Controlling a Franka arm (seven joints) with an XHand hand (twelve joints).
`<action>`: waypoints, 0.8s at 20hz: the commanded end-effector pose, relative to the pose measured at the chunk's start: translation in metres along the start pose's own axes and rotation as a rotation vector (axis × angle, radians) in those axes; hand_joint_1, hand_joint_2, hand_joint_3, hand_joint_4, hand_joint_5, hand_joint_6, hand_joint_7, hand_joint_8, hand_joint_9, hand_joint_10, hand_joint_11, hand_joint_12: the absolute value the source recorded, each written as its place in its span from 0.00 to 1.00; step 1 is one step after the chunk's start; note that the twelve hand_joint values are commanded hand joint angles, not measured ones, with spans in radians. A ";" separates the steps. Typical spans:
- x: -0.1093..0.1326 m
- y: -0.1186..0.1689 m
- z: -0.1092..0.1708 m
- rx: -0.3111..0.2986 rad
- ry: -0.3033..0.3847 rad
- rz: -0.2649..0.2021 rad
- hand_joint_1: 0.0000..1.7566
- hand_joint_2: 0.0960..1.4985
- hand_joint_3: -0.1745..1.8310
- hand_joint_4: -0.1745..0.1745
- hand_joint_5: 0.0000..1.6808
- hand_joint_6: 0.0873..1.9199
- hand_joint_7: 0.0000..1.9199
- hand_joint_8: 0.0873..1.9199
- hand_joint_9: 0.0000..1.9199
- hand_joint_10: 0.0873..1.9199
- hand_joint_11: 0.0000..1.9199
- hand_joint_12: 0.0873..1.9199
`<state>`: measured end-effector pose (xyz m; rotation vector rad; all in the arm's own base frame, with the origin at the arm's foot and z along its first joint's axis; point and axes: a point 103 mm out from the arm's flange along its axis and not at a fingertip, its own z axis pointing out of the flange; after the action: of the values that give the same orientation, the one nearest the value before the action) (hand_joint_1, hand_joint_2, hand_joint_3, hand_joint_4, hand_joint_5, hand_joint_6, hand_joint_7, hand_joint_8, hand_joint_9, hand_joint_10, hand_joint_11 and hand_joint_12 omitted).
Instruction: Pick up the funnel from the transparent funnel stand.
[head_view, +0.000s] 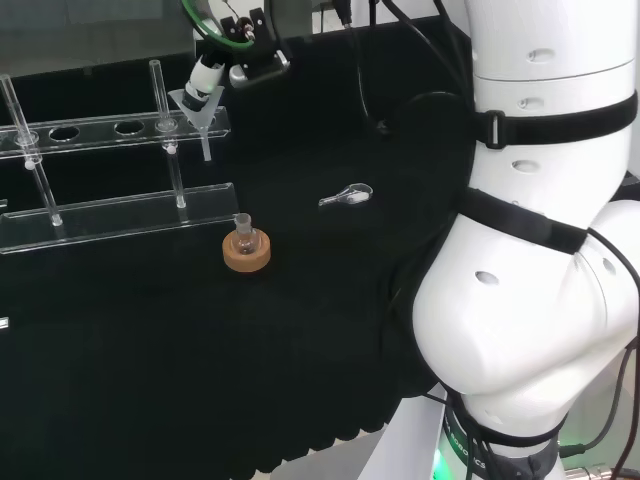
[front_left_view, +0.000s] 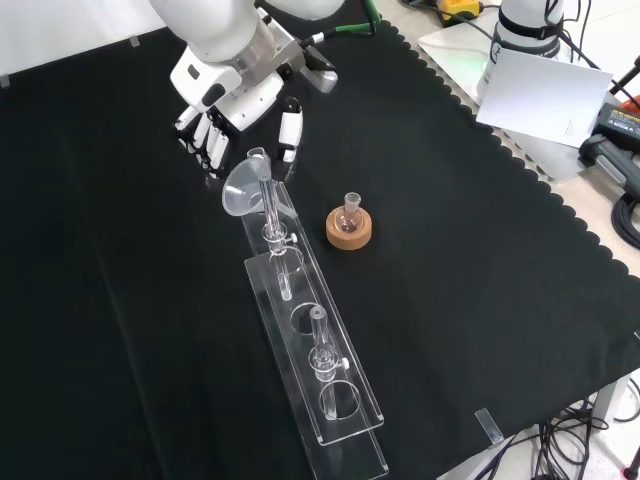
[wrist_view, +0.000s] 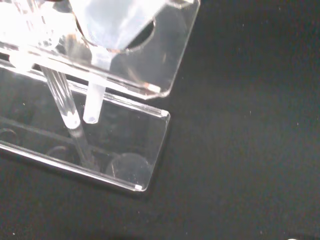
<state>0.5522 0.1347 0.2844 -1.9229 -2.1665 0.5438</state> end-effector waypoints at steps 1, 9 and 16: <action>0.003 -0.010 -0.010 -0.028 -0.009 -0.002 0.38 0.44 0.10 0.45 0.39 0.00 0.42 0.30 0.28 0.29 0.00 0.66; -0.011 -0.032 -0.019 0.029 -0.026 -0.020 0.33 0.42 0.10 0.47 0.06 0.00 0.07 0.19 0.03 0.24 0.00 0.59; -0.007 -0.034 -0.005 0.061 -0.044 -0.020 0.28 0.38 0.08 0.53 0.00 0.00 0.00 0.00 0.00 0.00 0.00 0.37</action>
<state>0.5256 0.1238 0.3083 -1.8752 -2.1630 0.6365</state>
